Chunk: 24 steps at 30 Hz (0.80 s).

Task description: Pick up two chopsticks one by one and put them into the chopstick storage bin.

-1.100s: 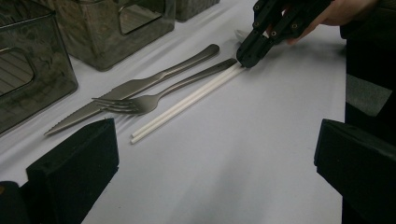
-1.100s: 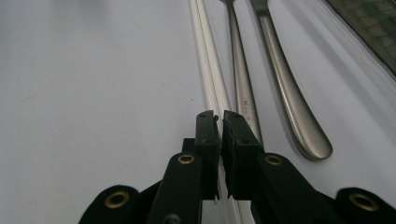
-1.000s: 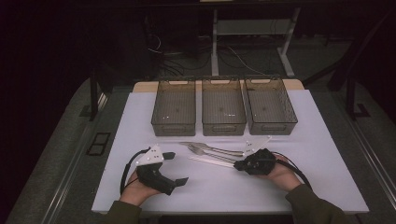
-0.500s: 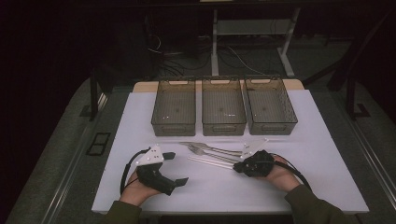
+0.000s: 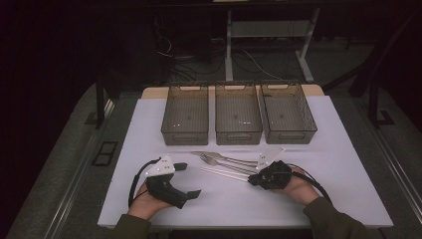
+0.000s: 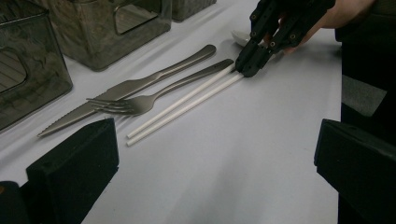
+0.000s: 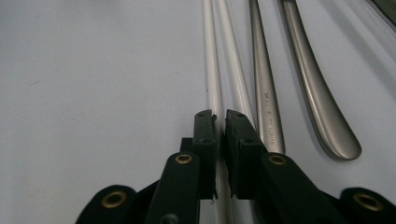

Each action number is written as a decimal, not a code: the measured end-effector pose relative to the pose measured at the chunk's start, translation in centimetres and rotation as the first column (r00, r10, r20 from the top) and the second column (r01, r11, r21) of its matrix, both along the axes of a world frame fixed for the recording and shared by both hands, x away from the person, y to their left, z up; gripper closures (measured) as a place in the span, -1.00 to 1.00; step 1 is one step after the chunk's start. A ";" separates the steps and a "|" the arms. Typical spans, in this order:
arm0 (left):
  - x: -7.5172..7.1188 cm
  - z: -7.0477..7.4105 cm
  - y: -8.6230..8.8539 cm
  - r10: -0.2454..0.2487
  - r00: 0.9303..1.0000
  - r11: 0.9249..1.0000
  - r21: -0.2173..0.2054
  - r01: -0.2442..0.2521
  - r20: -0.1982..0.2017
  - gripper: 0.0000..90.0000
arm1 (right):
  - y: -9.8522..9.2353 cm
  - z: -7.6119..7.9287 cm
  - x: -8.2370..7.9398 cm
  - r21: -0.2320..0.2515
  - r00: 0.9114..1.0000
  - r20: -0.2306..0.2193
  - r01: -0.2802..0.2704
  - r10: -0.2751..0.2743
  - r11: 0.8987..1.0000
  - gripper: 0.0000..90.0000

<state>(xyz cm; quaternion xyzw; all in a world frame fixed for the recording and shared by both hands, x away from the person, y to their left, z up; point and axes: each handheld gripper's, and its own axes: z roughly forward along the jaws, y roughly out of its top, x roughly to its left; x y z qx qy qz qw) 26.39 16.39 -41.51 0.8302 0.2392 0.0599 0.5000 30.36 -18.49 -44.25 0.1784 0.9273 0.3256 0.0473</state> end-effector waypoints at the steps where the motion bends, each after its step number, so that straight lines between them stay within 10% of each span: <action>1: 0.0 0.0 0.0 0.000 1.000 1.000 0.000 0.000 0.000 -1.00 | 0.0 0.0 -0.1 0.001 1.000 -0.001 -0.002 0.002 1.000 0.86; 24: 0.0 -0.2 0.1 0.006 1.000 1.000 -0.011 -0.006 0.012 -1.00 | -0.9 1.1 -0.3 0.049 1.000 -0.016 -0.026 0.027 0.998 0.87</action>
